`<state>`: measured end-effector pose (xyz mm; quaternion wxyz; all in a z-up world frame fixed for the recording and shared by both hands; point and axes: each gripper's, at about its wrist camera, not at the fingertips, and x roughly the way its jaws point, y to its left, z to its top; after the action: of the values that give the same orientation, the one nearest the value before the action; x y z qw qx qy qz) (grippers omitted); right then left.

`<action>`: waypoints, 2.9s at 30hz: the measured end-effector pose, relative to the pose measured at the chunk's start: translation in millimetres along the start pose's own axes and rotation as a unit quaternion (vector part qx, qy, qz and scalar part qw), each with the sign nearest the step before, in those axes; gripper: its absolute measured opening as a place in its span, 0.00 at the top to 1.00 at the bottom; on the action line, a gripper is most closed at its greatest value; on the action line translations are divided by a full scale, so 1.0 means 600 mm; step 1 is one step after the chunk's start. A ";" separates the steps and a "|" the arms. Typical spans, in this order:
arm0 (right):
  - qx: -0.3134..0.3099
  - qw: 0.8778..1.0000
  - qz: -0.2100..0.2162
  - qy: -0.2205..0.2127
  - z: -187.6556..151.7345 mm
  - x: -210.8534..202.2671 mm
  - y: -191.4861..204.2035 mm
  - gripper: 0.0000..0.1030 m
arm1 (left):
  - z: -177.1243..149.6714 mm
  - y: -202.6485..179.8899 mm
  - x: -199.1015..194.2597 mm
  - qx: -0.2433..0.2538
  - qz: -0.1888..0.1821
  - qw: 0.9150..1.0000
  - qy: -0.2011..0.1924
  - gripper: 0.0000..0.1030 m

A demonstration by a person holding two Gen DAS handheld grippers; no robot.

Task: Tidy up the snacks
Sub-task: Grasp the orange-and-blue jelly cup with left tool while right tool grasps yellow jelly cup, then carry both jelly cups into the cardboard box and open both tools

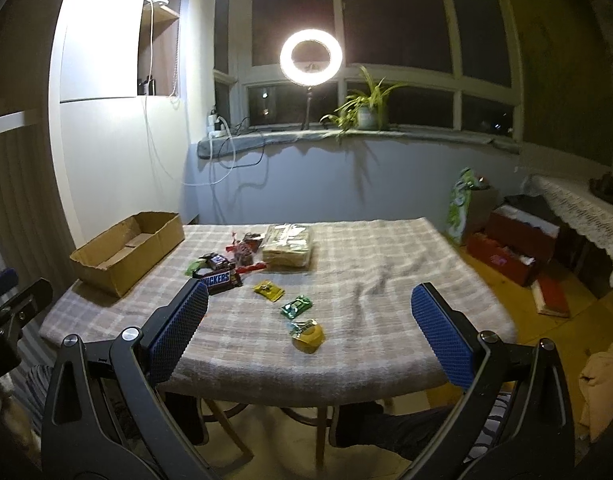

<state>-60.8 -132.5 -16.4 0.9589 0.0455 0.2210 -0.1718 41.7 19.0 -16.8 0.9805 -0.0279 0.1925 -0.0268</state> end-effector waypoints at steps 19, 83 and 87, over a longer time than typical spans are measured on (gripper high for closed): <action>-0.032 0.987 0.053 0.151 -0.055 0.210 -0.014 0.13 | -0.029 -0.007 0.223 0.021 -0.083 0.984 0.159 0.34; -0.064 0.976 0.123 0.169 0.035 0.363 0.108 0.58 | 0.064 0.129 0.358 -0.020 -0.021 0.992 0.119 0.70; -0.088 0.972 0.152 0.155 0.069 0.387 0.168 0.58 | 0.085 0.169 0.362 -0.037 -0.001 0.994 0.103 0.70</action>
<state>187.1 -116.7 -79.9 0.9282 0.0200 0.3714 0.0055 265.9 108.4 -57.7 0.9537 -0.0610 0.2937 -0.0230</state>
